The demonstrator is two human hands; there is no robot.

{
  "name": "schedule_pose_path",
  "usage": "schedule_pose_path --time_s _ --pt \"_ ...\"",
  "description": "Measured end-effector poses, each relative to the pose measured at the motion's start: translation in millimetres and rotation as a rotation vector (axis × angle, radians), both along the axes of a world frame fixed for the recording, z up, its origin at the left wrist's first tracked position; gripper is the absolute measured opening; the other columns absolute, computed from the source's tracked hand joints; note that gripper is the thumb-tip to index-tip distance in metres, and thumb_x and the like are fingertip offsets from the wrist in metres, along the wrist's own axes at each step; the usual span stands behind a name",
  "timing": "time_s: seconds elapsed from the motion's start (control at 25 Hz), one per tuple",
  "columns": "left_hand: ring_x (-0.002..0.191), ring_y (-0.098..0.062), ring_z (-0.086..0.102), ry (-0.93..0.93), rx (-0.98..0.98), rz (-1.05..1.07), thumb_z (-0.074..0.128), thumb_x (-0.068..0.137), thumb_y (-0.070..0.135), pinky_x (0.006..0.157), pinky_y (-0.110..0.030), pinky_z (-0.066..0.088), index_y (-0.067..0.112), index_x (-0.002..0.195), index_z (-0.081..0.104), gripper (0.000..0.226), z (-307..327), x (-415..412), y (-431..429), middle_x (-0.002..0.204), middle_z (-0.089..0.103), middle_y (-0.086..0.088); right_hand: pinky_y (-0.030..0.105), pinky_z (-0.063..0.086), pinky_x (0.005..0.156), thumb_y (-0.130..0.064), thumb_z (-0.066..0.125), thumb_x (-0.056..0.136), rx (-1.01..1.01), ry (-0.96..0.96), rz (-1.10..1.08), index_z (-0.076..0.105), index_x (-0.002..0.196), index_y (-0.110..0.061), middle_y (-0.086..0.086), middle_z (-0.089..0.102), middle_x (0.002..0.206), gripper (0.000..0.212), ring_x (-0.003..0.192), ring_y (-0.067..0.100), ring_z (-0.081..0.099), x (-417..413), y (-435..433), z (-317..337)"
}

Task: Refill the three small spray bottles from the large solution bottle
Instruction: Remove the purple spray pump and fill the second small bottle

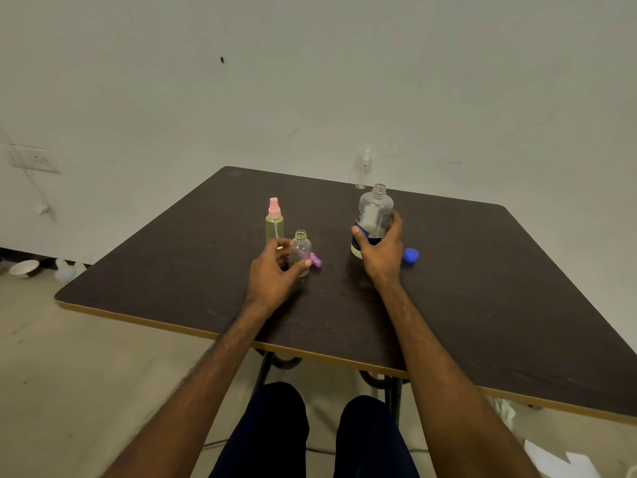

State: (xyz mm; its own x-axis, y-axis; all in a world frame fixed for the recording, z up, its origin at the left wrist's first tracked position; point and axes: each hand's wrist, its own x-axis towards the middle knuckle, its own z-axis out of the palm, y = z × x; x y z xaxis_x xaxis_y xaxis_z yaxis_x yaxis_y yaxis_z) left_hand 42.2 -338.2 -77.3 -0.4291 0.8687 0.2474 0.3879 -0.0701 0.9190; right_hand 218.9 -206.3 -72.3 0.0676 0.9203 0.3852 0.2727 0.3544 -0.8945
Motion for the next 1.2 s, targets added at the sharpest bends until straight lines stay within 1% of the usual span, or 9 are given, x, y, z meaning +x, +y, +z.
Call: schedule_pose_path --time_s 0.24,0.36,0.48,0.56,0.6,0.72,0.88,1.0,1.2 --pt "0.117 -0.009 0.058 0.053 -0.007 -0.061 0.078 0.083 0.026 0.098 -0.025 0.048 0.017 0.131 0.052 0.056 1.7 2.5 -7.5 0.132 0.063 -0.001 0.036 0.052 0.098 -0.041 0.081 0.076 0.006 -0.002 -0.01 0.042 0.14 -0.018 -0.002 0.058 0.133 0.078 0.119 0.013 0.057 4.3 -13.1 1.1" --pt "0.12 -0.011 0.061 0.083 -0.001 -0.137 0.08 0.081 0.028 0.103 -0.033 0.05 0.02 0.128 0.053 0.054 0.5 3.9 -11.0 0.129 0.065 0.001 0.034 0.052 0.098 -0.042 0.08 0.076 0.016 0.028 0.022 0.041 0.142 -0.018 -0.002 0.057 0.135 0.08 0.12 0.013 0.056 8.2 -33.6 6.3" --pt "0.115 -0.005 0.06 0.107 0.0 -0.172 0.08 0.082 0.028 0.101 -0.027 0.049 0.022 0.126 0.054 0.051 0.4 5.7 -15.1 0.127 0.065 0.004 0.019 0.051 0.093 -0.038 0.079 0.079 0.085 0.033 0.086 0.042 0.14 -0.023 -0.01 0.056 0.129 0.074 0.115 0.005 0.057 19.5 -55.5 14.3" --pt "0.107 0.001 0.059 0.119 0.008 -0.183 0.08 0.082 0.028 0.095 -0.018 0.048 0.024 0.123 0.054 0.049 1.4 6.9 -16.5 0.122 0.065 0.007 0.008 0.046 0.089 -0.037 0.079 0.08 0.166 -0.069 0.119 0.042 0.14 -0.026 -0.014 0.055 0.127 0.072 0.114 -0.001 0.055 30.3 -64.8 20.7" --pt "0.106 0.002 0.06 0.122 0.013 -0.185 0.08 0.081 0.028 0.094 -0.018 0.048 0.025 0.121 0.055 0.048 1.5 6.8 -16.6 0.119 0.065 0.009 0.008 0.044 0.091 -0.039 0.079 0.08 0.198 -0.138 0.124 0.042 0.141 -0.025 -0.014 0.054 0.131 0.073 0.116 -0.002 0.052 35.8 -67.7 22.8" --pt "0.104 -0.001 0.065 0.149 0.038 -0.188 0.082 0.078 0.036 0.094 -0.026 0.054 0.024 0.118 0.058 0.049 -0.5 5.0 -15.9 0.114 0.068 0.013 0.017 0.044 0.097 -0.045 0.078 0.079 0.251 -0.346 0.141 0.038 0.145 -0.026 -0.009 0.05 0.14 0.08 0.123 0.001 0.046 49.7 -69.7 24.4" --pt "0.099 -0.001 0.068 0.16 0.079 -0.178 0.082 0.075 0.044 0.089 -0.028 0.057 0.024 0.12 0.059 0.054 -3.9 3.2 -15.1 0.109 0.071 0.011 0.028 0.045 0.099 -0.042 0.078 0.079 0.344 -0.651 0.175 0.035 0.148 -0.024 0.0 0.051 0.139 0.083 0.122 0.011 0.048 60.6 -68.8 24.4" --pt "0.098 0.001 0.067 0.165 0.093 -0.174 0.082 0.075 0.043 0.089 -0.024 0.056 0.024 0.12 0.06 0.053 -3.0 3.9 -14.5 0.108 0.07 0.013 0.034 0.045 0.1 -0.036 0.076 0.082 0.388 -0.765 0.195 0.034 0.15 -0.021 0.005 0.051 0.139 0.081 0.123 0.019 0.047 60.5 -68.4 27.5" --pt "0.099 0.0 0.067 0.17 0.113 -0.172 0.082 0.075 0.042 0.088 -0.021 0.055 0.022 0.121 0.06 0.055 -3.0 3.7 -15.0 0.109 0.071 0.011 0.039 0.046 0.103 -0.035 0.073 0.085 0.423 -0.899 0.213 0.032 0.151 -0.021 0.008 0.048 0.142 0.079 0.127 0.024 0.044 55.7 -64.0 32.0"
